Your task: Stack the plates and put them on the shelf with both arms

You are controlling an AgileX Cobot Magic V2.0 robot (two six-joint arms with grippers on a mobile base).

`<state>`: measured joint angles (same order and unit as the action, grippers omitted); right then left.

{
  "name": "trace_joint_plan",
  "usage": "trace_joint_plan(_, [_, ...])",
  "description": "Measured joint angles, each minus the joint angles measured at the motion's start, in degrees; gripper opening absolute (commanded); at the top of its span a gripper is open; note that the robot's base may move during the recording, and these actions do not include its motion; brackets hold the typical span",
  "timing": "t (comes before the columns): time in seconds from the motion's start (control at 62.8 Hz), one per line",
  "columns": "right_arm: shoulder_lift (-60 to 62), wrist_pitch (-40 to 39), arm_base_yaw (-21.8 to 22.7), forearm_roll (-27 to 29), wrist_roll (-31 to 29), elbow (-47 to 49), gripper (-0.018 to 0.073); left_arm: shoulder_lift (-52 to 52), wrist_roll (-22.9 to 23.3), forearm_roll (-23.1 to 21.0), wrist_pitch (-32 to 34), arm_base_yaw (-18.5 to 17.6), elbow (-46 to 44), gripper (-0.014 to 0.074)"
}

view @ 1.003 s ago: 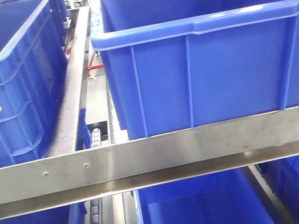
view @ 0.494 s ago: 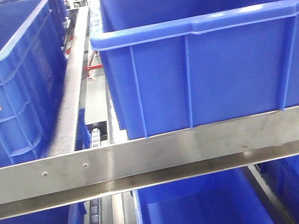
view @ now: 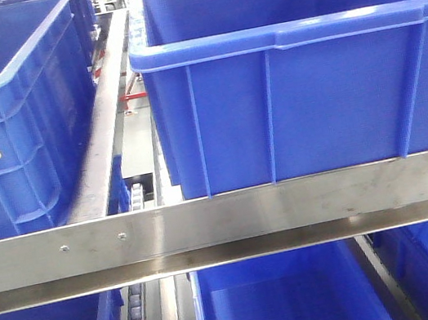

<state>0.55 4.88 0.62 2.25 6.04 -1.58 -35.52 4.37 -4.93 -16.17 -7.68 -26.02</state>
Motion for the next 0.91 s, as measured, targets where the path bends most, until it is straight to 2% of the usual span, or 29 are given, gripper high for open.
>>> trace_joint_plan(0.111, [0.00,0.00,0.00,0.00,0.00,0.00,0.0048,1.37,0.00,0.11,0.13,0.00,0.13,0.0092])
trace_joint_plan(0.207, [0.00,0.00,0.00,0.00,0.00,0.00,0.0048,5.45,0.00,1.12,2.80,0.00,2.32,0.0092])
trace_joint_plan(0.35, [0.00,0.00,0.00,0.00,0.00,0.00,0.0048,16.02,0.00,2.52,11.41,1.46,11.79,0.0092])
trace_joint_plan(0.462, [0.00,0.00,0.00,0.00,0.00,0.00,0.0048,24.39,0.00,2.52,14.92,3.38,20.20,0.0092])
trace_joint_plan(0.573, [0.03,0.00,0.00,0.00,0.00,0.00,0.0048,31.56,0.00,2.52,15.38,4.44,26.59,0.0092])
trace_joint_plan(0.669, [0.03,0.00,0.00,0.00,0.00,0.00,0.0048,35.47,0.00,2.52,14.05,4.75,26.61,0.0092])
trace_joint_plan(0.908, [0.03,0.04,0.00,-0.01,0.00,0.00,0.0048,35.86,0.00,2.52,11.58,5.28,26.61,0.0092])
